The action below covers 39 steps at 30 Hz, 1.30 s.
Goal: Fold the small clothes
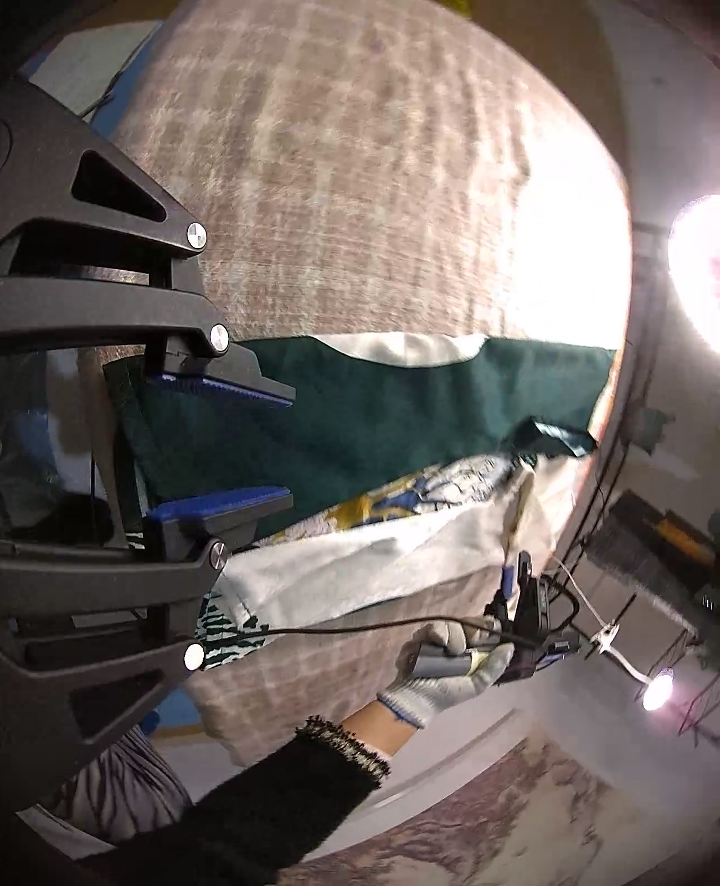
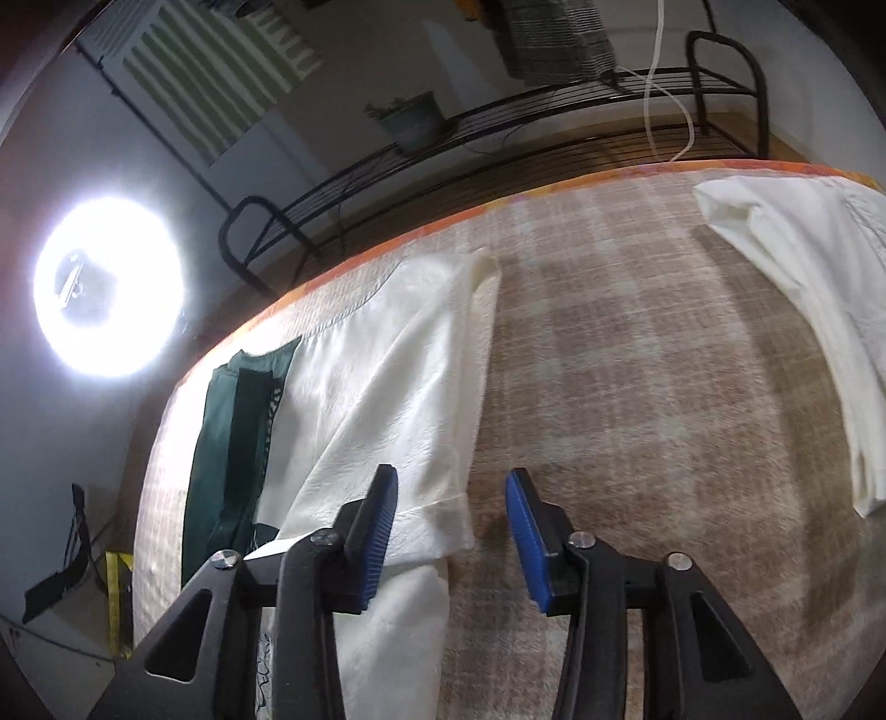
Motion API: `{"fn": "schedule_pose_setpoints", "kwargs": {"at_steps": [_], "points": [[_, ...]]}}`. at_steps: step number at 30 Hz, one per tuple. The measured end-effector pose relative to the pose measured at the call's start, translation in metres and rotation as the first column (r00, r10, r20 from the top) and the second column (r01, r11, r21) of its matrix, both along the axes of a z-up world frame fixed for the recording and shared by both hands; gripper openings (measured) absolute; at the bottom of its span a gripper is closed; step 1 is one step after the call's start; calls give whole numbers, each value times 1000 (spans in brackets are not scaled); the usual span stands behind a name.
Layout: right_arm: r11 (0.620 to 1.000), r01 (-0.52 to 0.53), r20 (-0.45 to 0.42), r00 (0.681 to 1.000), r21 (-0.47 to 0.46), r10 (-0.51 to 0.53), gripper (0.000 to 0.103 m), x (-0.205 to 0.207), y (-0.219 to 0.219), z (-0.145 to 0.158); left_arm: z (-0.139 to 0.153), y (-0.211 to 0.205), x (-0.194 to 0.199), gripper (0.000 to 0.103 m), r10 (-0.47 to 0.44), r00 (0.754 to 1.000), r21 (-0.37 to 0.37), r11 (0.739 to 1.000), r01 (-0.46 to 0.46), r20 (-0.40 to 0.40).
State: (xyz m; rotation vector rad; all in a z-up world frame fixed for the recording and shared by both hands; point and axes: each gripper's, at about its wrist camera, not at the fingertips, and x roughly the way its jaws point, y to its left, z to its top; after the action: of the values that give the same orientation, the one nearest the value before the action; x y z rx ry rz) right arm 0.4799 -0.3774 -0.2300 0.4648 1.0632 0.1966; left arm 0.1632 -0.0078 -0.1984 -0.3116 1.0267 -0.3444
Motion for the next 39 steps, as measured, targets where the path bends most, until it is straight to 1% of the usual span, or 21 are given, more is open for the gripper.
{"fn": "schedule_pose_setpoints", "kwargs": {"at_steps": [2, 3, 5, 9, 12, 14, 15, 19, 21, 26, 29, 31, 32, 33, 34, 36, 39], "points": [[1000, -25, -9, 1000, -18, 25, 12, 2, 7, -3, -3, 3, 1, 29, 9, 1000, -10, 1000, -9, -12], [998, -30, -6, 1000, -48, 30, 5, 2, 11, -1, -2, 4, 1, 29, 11, 1000, -11, 1000, -12, -10], [996, -29, 10, 999, -88, 30, 2, 1, 15, 5, 0, 6, 1, 29, 15, 1000, -13, 1000, -15, 1], [1000, -13, 83, 996, -18, 14, 1, 3, 15, 30, 0, 8, 4, 29, 18, 1000, -40, 999, -18, -1], [999, -20, 106, 994, 36, 16, 1, 15, 27, 43, 0, 7, 6, 29, 13, 1000, -58, 998, -13, -9], [997, -33, 116, 993, 70, 24, 1, 28, 40, 49, 0, 6, 6, 29, 10, 1000, -51, 999, -10, -3], [997, -40, 117, 993, 71, 32, 1, 34, 48, 52, 0, 6, 7, 29, 12, 1000, -45, 999, -12, 0], [996, -93, 128, 988, 16, 90, 1, 67, 89, 58, -2, 12, 11, 29, 31, 1000, -44, 999, -31, -6], [994, -109, 122, 987, -8, 109, 1, 82, 105, 55, -3, 14, 13, 29, 41, 999, -39, 998, -41, -11], [987, -143, 72, 986, -68, 147, 1, 111, 138, 33, -8, 16, 17, 29, 49, 999, -25, 998, -49, -18], [983, -162, 42, 985, -92, 166, 1, 118, 150, 16, -9, 16, 17, 29, 49, 998, -25, 998, -49, -27], [978, -190, 25, 981, -83, 192, 7, 122, 155, 6, -9, 15, 18, 29, 48, 999, -20, 999, -48, -25], [977, -196, 16, 980, -80, 198, 14, 122, 156, 3, -8, 15, 18, 29, 48, 999, -16, 999, -48, -21], [978, -196, 3, 980, -75, 197, 35, 122, 155, 1, -7, 15, 18, 29, 49, 999, -6, 999, -49, -15], [980, -192, -5, 981, -54, 193, 39, 120, 152, 1, -6, 16, 18, 29, 52, 999, -2, 999, -52, -10], [984, -176, 19, 984, -5, 176, 40, 111, 143, 12, -4, 18, 16, 29, 58, 998, 2, 998, -58, -2], [987, -158, 56, 986, 28, 156, 39, 88, 123, 38, -1, 19, 12, 29, 58, 998, 14, 998, -58, 9]]}}
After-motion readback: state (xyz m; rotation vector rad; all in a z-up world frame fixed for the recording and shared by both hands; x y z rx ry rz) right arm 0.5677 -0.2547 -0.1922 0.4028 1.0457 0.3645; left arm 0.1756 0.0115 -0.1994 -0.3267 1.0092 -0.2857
